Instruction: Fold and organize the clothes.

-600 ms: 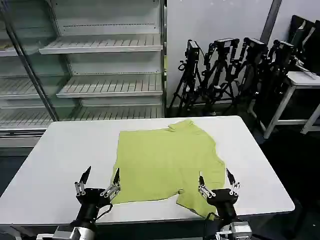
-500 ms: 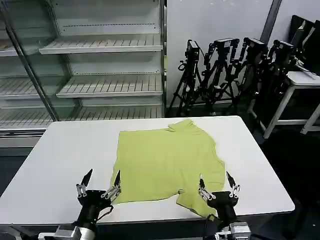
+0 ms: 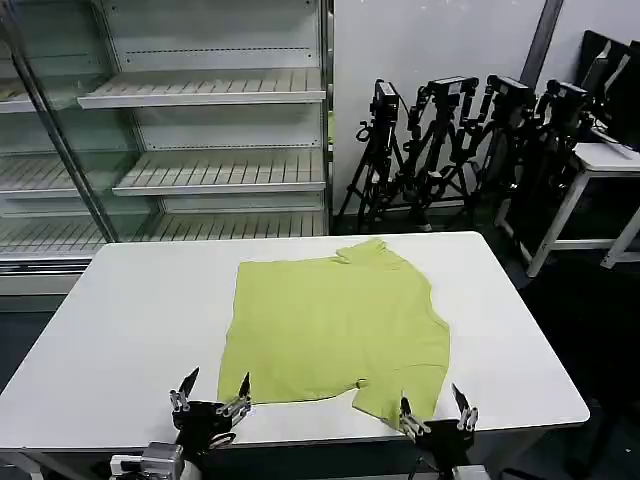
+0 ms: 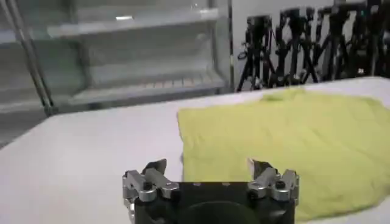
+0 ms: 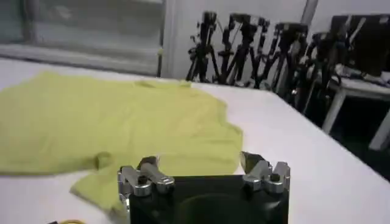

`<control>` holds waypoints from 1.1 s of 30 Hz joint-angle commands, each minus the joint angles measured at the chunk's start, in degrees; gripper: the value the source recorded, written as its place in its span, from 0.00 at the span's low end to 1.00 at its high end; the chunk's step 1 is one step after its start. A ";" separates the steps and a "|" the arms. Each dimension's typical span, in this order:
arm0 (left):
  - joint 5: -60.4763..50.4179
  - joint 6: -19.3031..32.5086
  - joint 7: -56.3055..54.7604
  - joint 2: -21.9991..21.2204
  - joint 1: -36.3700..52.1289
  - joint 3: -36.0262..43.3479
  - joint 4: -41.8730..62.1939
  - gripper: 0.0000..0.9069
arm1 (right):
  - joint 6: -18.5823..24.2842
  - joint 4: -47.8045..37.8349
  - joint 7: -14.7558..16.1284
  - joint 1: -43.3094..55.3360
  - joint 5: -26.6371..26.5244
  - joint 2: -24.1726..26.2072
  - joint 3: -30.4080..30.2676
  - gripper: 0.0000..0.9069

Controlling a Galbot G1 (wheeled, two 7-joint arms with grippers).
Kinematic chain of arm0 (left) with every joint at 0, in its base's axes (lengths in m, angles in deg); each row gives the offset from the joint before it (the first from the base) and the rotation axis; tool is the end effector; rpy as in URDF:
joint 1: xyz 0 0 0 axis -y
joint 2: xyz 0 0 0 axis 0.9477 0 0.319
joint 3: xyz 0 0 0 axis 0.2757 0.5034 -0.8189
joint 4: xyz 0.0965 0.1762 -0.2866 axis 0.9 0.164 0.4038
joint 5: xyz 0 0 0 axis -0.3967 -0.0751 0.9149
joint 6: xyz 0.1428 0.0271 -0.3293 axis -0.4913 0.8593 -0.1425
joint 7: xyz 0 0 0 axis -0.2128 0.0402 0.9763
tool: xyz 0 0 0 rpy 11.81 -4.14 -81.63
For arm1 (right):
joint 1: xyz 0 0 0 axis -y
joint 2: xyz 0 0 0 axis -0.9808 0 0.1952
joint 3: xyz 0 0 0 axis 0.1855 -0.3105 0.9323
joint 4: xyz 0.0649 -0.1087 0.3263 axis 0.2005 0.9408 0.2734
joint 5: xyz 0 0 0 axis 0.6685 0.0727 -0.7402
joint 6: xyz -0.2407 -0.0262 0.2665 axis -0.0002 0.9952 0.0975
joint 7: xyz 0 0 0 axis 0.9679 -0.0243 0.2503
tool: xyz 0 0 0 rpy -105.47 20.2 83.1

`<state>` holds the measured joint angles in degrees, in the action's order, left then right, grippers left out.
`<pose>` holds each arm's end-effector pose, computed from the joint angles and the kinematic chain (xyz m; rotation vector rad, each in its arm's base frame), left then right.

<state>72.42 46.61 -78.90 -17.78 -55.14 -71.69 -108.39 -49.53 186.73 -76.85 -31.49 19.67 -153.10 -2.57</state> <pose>0.1434 -0.0112 -0.2327 -0.0672 -2.7382 -0.1693 0.1147 0.0329 -0.2582 -0.0052 -2.7600 0.2036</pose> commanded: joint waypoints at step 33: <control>0.61 -1.13 -3.05 -0.42 -0.25 1.59 5.59 0.02 | 7.36 -4.25 -1.72 -4.09 1.03 -2.12 -3.47 0.00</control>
<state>73.12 45.39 -81.74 -18.12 -55.56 -70.09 -103.37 -43.20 181.88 -78.38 -35.02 20.65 -155.20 -5.82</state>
